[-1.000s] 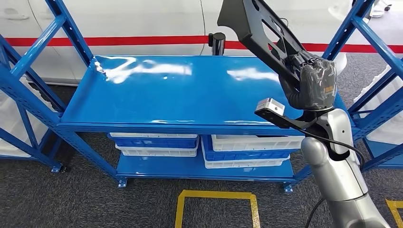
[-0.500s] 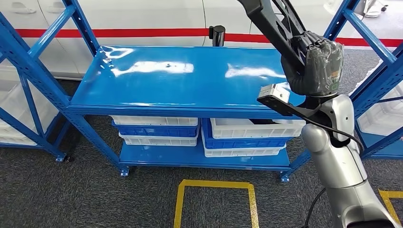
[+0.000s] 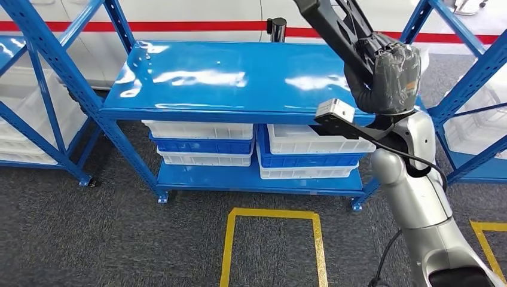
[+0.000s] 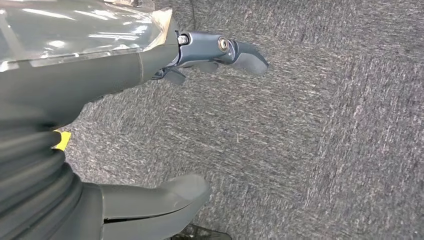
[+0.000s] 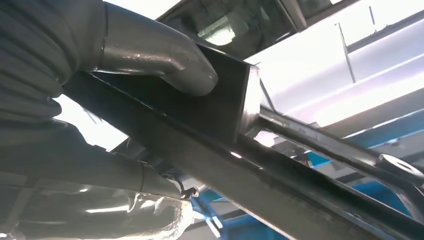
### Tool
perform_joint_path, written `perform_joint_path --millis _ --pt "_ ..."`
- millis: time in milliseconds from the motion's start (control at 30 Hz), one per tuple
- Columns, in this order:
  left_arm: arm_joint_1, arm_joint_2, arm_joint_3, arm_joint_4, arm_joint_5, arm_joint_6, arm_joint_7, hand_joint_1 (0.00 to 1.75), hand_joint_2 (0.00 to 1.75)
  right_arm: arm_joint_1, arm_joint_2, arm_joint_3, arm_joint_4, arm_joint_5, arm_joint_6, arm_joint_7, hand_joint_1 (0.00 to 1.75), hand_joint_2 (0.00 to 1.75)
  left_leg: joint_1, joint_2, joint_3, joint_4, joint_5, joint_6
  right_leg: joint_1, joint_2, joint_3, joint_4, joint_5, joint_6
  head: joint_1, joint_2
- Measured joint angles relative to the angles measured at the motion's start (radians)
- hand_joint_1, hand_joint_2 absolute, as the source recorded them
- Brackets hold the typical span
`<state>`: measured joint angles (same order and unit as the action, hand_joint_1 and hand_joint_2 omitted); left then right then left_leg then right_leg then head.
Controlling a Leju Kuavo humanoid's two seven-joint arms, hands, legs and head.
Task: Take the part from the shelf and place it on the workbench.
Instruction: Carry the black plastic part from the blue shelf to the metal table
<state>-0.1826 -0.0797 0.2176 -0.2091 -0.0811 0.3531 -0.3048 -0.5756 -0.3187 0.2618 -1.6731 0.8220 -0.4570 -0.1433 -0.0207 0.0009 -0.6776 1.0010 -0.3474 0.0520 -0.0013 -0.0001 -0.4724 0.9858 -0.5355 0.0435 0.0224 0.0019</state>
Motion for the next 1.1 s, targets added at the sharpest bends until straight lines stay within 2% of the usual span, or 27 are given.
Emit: perform_joint_path --millis 67,100,167,200,233,267,300,333,367,433,467,500,567,633,667,700,733,767,800,833,867,900,933,967,1000,1067,1100 --pt "0.004 0.002 0.003 0.000 0.003 0.002 0.001 0.00 1.75 -0.009 0.012 0.004 0.011 -0.001 0.000 0.005 1.75 1.75 0.002 -0.002 -0.007 0.003 0.003 -0.011 -0.008 -0.001 -0.012 -0.004 0.013 -0.017 0.000 0.000" --pt "0.007 0.004 0.005 0.000 0.005 0.003 0.002 0.00 1.75 -0.012 0.020 0.007 0.017 -0.002 0.000 0.007 1.75 1.75 0.005 -0.003 -0.014 0.018 -0.020 -0.018 -0.013 -0.003 -0.019 -0.004 0.023 -0.028 -0.001 0.000" --pt "0.011 0.005 0.010 0.000 0.010 0.006 0.004 0.00 1.75 -0.019 0.039 0.013 0.029 -0.002 0.000 0.010 1.75 1.75 0.012 -0.005 -0.043 0.107 -0.115 -0.033 -0.017 -0.005 -0.038 -0.004 0.048 -0.042 -0.004 0.000" --pt "0.012 0.005 0.013 0.000 0.012 0.007 0.004 0.00 1.75 -0.022 0.048 0.015 0.035 -0.002 0.000 0.011 1.75 1.75 0.017 -0.005 -0.061 0.175 -0.164 -0.041 -0.017 -0.005 -0.052 -0.003 0.060 -0.044 -0.006 0.000" --pt "0.013 0.005 0.016 0.000 0.014 0.007 0.004 0.00 1.75 -0.024 0.056 0.017 0.042 -0.002 -0.001 0.013 1.75 1.75 0.021 -0.005 -0.074 0.240 -0.195 -0.047 -0.017 -0.005 -0.067 -0.002 0.072 -0.043 -0.006 0.000" --pt "0.014 0.006 0.020 0.000 0.015 0.008 0.004 0.00 1.75 -0.026 0.063 0.019 0.049 -0.002 -0.001 0.015 1.75 1.75 0.026 -0.004 -0.077 0.284 -0.201 -0.052 -0.017 -0.005 -0.081 -0.001 0.082 -0.040 -0.006 0.000" --pt "0.015 0.006 0.022 0.000 0.017 0.008 0.004 0.00 1.75 -0.026 0.068 0.020 0.056 -0.002 -0.001 0.016 1.75 1.75 0.030 -0.004 -0.064 0.297 -0.186 -0.055 -0.017 -0.005 -0.095 0.001 0.092 -0.037 -0.006 0.000" --pt "0.016 0.006 0.024 0.000 0.017 0.009 0.004 0.00 1.75 -0.027 0.071 0.021 0.061 -0.002 -0.001 0.016 1.75 1.75 0.033 -0.004 -0.033 0.271 -0.161 -0.056 -0.018 -0.005 -0.108 0.003 0.100 -0.033 -0.006 0.000" --pt "0.016 0.007 0.026 0.000 0.017 0.009 0.004 0.00 1.75 -0.028 0.074 0.022 0.066 -0.002 -0.002 0.017 1.75 1.75 0.036 -0.004 0.015 0.216 -0.139 -0.055 -0.018 -0.005 -0.119 0.006 0.108 -0.028 -0.006 0.000" --pt "0.016 0.008 0.028 0.000 0.017 0.009 0.004 0.00 1.75 -0.034 0.078 0.022 0.072 -0.002 -0.002 0.017 1.75 1.75 0.037 -0.007 0.116 0.079 -0.138 -0.050 -0.017 -0.006 -0.136 0.011 0.122 -0.016 -0.006 0.000" --pt "0.016 0.009 0.029 0.000 0.017 0.009 0.004 0.00 1.75 -0.037 0.080 0.022 0.075 -0.002 -0.003 0.017 1.75 1.75 0.034 -0.008 0.145 0.033 -0.146 -0.045 -0.016 -0.007 -0.140 0.012 0.129 -0.009 -0.005 0.000" --pt "0.016 0.010 0.029 0.000 0.017 0.010 0.005 0.00 1.75 -0.040 0.082 0.022 0.078 -0.002 -0.004 0.017 1.75 1.75 0.029 -0.009 0.156 0.009 -0.153 -0.039 -0.016 -0.007 -0.144 0.011 0.138 -0.001 -0.005 0.000" --pt "0.018 0.010 0.030 0.000 0.017 0.013 0.008 0.00 1.75 -0.043 0.084 0.021 0.084 -0.006 -0.009 0.017 1.75 1.75 0.024 -0.007 0.146 -0.001 -0.136 -0.020 -0.017 -0.008 -0.152 0.012 0.146 0.014 -0.005 0.000" --pt "0.019 0.010 0.030 0.000 0.015 0.015 0.011 0.00 1.75 -0.042 0.084 0.016 0.093 -0.019 -0.016 0.016 1.75 1.75 0.023 -0.002 0.124 -0.009 -0.108 0.002 -0.017 -0.006 -0.182 0.069 0.091 0.008 -0.003 0.000" --pt "0.019 0.010 0.030 0.000 0.012 0.016 0.011 0.00 1.75 -0.042 0.083 0.013 0.099 -0.026 -0.019 0.015 1.75 1.75 0.022 0.001 0.109 -0.010 -0.094 0.009 -0.018 -0.005 -0.204 0.126 0.044 -0.002 -0.003 0.000" --pt "0.019 0.011 0.030 0.000 0.010 0.017 0.012 0.00 1.75 -0.042 0.083 0.011 0.104 -0.032 -0.021 0.013 1.75 1.75 0.021 0.001 0.093 -0.010 -0.081 0.015 -0.018 -0.005 -0.225 0.194 -0.001 -0.008 -0.001 0.000" --pt "0.020 0.011 0.030 0.000 0.007 0.017 0.012 0.00 1.75 -0.041 0.082 0.009 0.109 -0.036 -0.023 0.011 1.75 1.75 0.020 0.002 0.078 -0.010 -0.070 0.015 -0.017 -0.005 -0.237 0.253 -0.027 -0.008 -0.001 0.000" --pt "0.020 0.010 0.030 0.000 0.004 0.018 0.013 0.00 1.75 -0.039 0.081 0.006 0.115 -0.040 -0.024 0.009 1.75 1.75 0.019 0.002 0.062 -0.009 -0.058 0.015 -0.017 -0.004 -0.242 0.300 -0.040 -0.003 -0.001 0.000" --pt "0.020 0.009 0.030 0.000 0.001 0.018 0.013 0.00 1.75 -0.036 0.078 0.004 0.119 -0.044 -0.025 0.006 1.75 1.75 0.018 0.002 0.046 -0.009 -0.045 0.014 -0.017 -0.004 -0.230 0.315 -0.033 0.007 -0.001 0.000" --pt "0.020 0.009 0.030 0.000 -0.001 0.018 0.014 0.00 1.75 -0.034 0.076 0.001 0.123 -0.047 -0.025 0.004 1.75 1.75 0.018 0.002 0.030 -0.008 -0.033 0.012 -0.017 -0.004 -0.202 0.299 -0.014 0.017 -0.001 0.000" --pt "0.020 0.008 0.030 0.000 -0.002 0.018 0.014 0.00 1.75 -0.033 0.074 -0.002 0.126 -0.050 -0.027 0.002 1.75 1.75 0.018 0.002 0.015 -0.007 -0.020 0.010 -0.017 -0.004 -0.157 0.250 0.007 0.025 -0.001 0.000" --pt "0.020 0.008 0.030 0.000 -0.003 0.018 0.014 0.00 1.75 -0.032 0.072 -0.005 0.128 -0.053 -0.028 0.000 1.75 1.75 0.016 0.002 0.002 -0.006 -0.009 0.006 -0.016 -0.005 -0.099 0.176 0.017 0.026 -0.001 0.000" --pt "0.020 0.008 0.030 0.000 -0.003 0.019 0.015 0.00 1.75 -0.033 0.071 -0.008 0.129 -0.055 -0.030 -0.002 1.75 1.75 0.015 0.002 -0.008 -0.004 0.003 0.001 -0.014 -0.004 -0.044 0.095 0.013 0.023 -0.001 0.000" --pt "0.020 0.007 0.030 0.000 -0.003 0.020 0.015 0.00 1.75 -0.032 0.069 -0.009 0.129 -0.056 -0.032 -0.003 1.75 1.75 0.013 0.002 -0.014 -0.004 0.014 -0.004 -0.012 -0.003 -0.006 0.035 0.004 0.017 -0.002 0.000" --pt "0.020 0.007 0.030 0.000 -0.003 0.021 0.015 0.00 1.75 -0.032 0.068 -0.011 0.130 -0.056 -0.033 -0.003 1.75 1.75 0.012 0.003 -0.018 -0.005 0.025 -0.009 -0.009 -0.002 0.012 -0.001 -0.005 0.012 -0.003 0.000" --pt "0.022 0.009 0.030 0.000 -0.006 0.023 0.015 0.00 1.75 -0.030 0.065 -0.011 0.133 -0.056 -0.035 -0.004 1.75 1.75 0.014 0.002 -0.023 -0.009 0.039 -0.020 -0.013 -0.001 0.002 -0.011 0.002 -0.002 -0.004 0.000" --pt "0.023 0.010 0.030 0.000 -0.009 0.024 0.016 0.00 1.75 -0.029 0.065 -0.011 0.134 -0.056 -0.036 -0.004 1.75 1.75 0.016 0.001 -0.028 0.000 0.023 -0.027 -0.017 -0.002 -0.005 -0.010 0.012 -0.012 -0.005 0.000"
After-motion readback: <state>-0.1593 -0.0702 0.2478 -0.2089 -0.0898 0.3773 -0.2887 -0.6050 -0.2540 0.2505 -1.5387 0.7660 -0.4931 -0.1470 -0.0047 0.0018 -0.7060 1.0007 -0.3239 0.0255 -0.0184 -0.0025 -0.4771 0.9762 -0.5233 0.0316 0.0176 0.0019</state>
